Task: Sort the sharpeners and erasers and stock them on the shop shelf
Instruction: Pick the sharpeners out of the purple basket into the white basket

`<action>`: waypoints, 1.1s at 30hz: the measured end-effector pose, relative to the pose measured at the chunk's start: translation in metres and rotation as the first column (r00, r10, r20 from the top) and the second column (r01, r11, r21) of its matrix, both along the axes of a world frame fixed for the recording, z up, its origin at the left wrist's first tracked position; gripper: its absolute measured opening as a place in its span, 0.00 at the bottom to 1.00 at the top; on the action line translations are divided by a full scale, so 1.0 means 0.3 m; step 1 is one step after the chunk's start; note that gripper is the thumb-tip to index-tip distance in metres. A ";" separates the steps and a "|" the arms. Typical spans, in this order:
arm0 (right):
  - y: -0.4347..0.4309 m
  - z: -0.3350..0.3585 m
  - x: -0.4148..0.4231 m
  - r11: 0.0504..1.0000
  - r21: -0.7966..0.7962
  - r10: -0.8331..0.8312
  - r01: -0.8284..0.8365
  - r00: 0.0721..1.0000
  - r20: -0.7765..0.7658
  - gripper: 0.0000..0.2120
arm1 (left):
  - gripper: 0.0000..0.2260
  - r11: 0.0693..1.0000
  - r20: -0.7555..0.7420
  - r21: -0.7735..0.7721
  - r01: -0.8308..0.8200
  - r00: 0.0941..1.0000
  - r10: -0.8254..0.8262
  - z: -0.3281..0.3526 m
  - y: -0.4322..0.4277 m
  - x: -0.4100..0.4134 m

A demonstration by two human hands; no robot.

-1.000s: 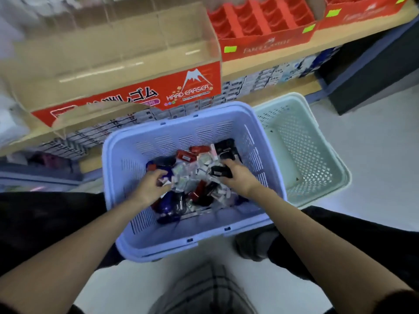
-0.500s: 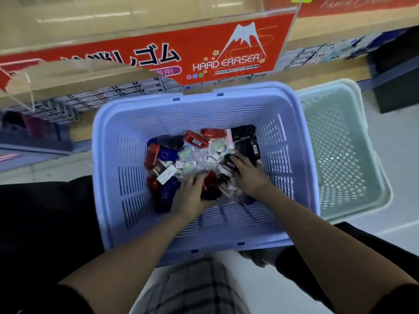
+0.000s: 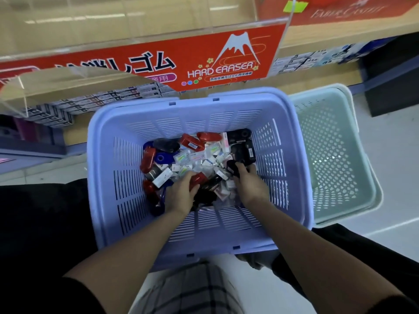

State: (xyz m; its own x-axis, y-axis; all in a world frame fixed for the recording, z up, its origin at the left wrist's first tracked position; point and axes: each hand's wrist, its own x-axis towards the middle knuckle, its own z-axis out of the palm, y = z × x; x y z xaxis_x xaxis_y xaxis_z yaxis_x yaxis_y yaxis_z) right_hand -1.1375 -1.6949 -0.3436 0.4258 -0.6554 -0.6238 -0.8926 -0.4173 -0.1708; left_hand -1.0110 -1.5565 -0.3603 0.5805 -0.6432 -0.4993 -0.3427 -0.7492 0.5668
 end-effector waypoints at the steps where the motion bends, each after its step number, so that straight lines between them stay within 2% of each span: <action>1: -0.003 0.015 0.002 1.000 0.001 -0.015 0.015 1.000 0.022 0.19 | 0.13 0.998 -0.058 0.003 -0.055 0.997 0.055 0.005 -0.002 0.009; 5: -0.008 0.088 0.022 0.994 -0.022 -0.106 0.110 0.986 0.131 0.19 | 0.12 0.973 -0.280 0.016 -0.230 0.933 0.225 0.042 -0.019 0.049; 7: -0.007 0.146 0.044 0.979 0.038 -0.204 0.201 0.944 0.260 0.19 | 0.12 0.965 -0.390 -0.012 -0.262 0.890 0.237 0.109 -0.030 0.063; 9: -0.016 0.228 0.063 0.953 0.138 -0.302 0.269 0.864 0.403 0.19 | 0.12 0.967 -0.427 -0.077 -0.243 0.884 0.188 0.197 -0.053 0.076; 13: -0.082 0.447 0.031 0.921 0.266 -0.387 0.284 0.736 0.556 0.19 | 0.13 0.967 -0.346 -0.240 -0.090 0.938 0.001 0.397 -0.159 0.087; 16: -0.180 0.578 -0.071 0.872 0.300 -0.485 0.386 0.614 0.622 0.16 | 0.14 0.953 -0.292 -0.302 0.035 0.948 -0.128 0.528 -0.280 0.054; 20: -0.306 0.634 -0.255 0.716 0.369 -0.659 0.593 0.399 0.637 0.10 | 0.10 0.927 -0.328 -0.343 0.148 0.906 -0.266 0.598 -0.470 -0.057; 21: -0.336 0.616 -0.301 0.662 0.377 -0.702 0.648 0.358 0.616 0.09 | 0.10 0.912 -0.302 -0.358 0.198 0.900 -0.314 0.603 -0.525 -0.091; 23: -0.394 0.542 -0.385 0.556 0.391 -0.784 0.733 0.307 0.539 0.10 | 0.10 0.861 -0.158 -0.354 0.365 0.884 -0.440 0.591 -0.641 -0.158; 25: -0.436 0.447 -0.457 0.442 0.436 -0.873 0.784 0.263 0.411 0.11 | 0.11 0.780 0.011 -0.271 0.565 0.812 -0.584 0.556 -0.758 -0.220; 27: -0.452 0.338 -0.496 0.397 0.445 -0.909 0.803 0.278 0.310 0.09 | 0.12 0.696 0.085 -0.123 0.708 0.706 -0.703 0.496 -0.862 -0.273; 29: -0.441 0.238 -0.497 0.397 0.435 -0.914 0.808 0.301 0.274 0.08 | 0.13 0.649 0.076 0.054 0.759 0.645 -0.760 0.427 -0.923 -0.301; 33: -0.434 0.033 -0.483 0.331 0.442 -0.941 0.834 0.253 0.227 0.08 | 0.15 0.554 0.050 0.387 0.737 0.583 -0.811 0.226 -0.995 -0.324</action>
